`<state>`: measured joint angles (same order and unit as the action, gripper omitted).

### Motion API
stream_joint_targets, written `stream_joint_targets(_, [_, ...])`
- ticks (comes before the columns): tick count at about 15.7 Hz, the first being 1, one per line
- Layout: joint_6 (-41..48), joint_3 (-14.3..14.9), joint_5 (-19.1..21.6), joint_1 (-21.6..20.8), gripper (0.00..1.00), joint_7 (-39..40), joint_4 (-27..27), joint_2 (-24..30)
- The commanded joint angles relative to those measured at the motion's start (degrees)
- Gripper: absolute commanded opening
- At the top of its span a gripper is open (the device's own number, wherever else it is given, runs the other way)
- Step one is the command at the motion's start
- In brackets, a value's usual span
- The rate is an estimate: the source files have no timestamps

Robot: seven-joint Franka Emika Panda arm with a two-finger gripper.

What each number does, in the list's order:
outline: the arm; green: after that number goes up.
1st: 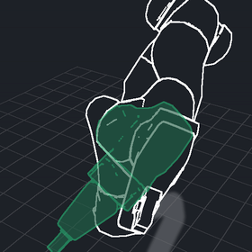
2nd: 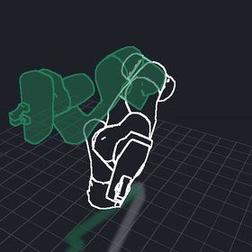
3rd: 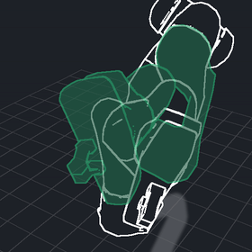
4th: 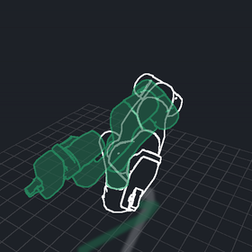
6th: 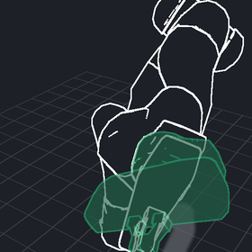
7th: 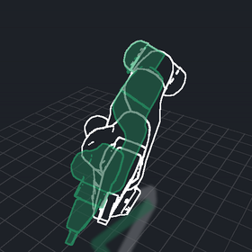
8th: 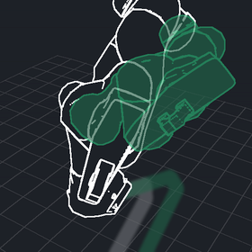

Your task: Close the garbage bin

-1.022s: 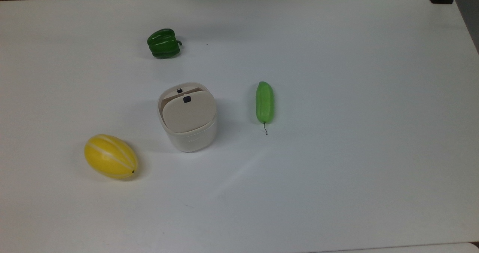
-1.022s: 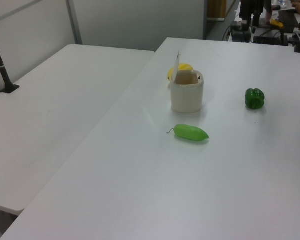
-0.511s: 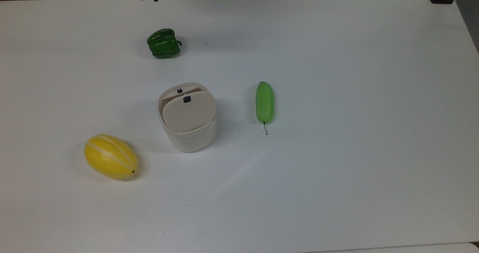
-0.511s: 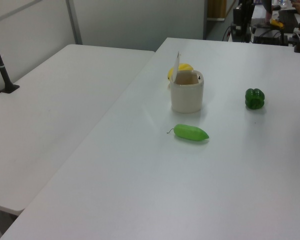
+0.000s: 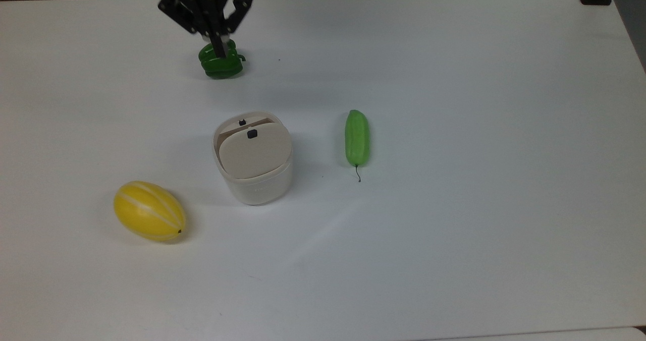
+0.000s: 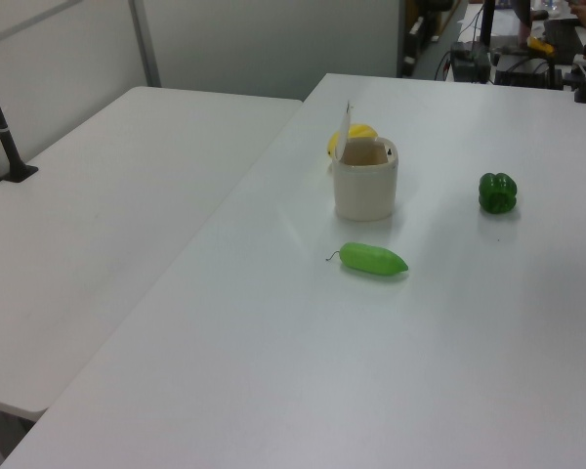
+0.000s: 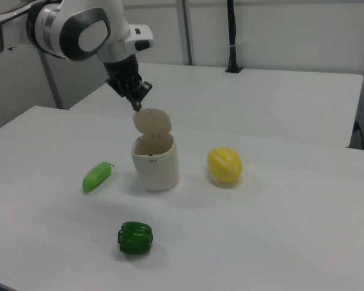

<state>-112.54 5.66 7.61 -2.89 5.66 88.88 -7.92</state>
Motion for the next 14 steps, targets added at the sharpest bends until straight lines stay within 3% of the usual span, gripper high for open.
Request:
stream_joint_targets(1, [-7.8,0.3,2.2,-1.8,0.00,3.8,-5.6,-5.8])
stream_joint_targets(5, [-18.3,0.3,2.8,-3.0,0.00,7.4,-6.0,-9.3])
stream_joint_targets(11, [-20.7,0.3,2.5,-4.8,0.00,8.9,-6.3,-13.3])
stream_joint_targets(14, [-15.5,0.3,2.1,-4.7,0.00,12.5,-6.0,-12.8])
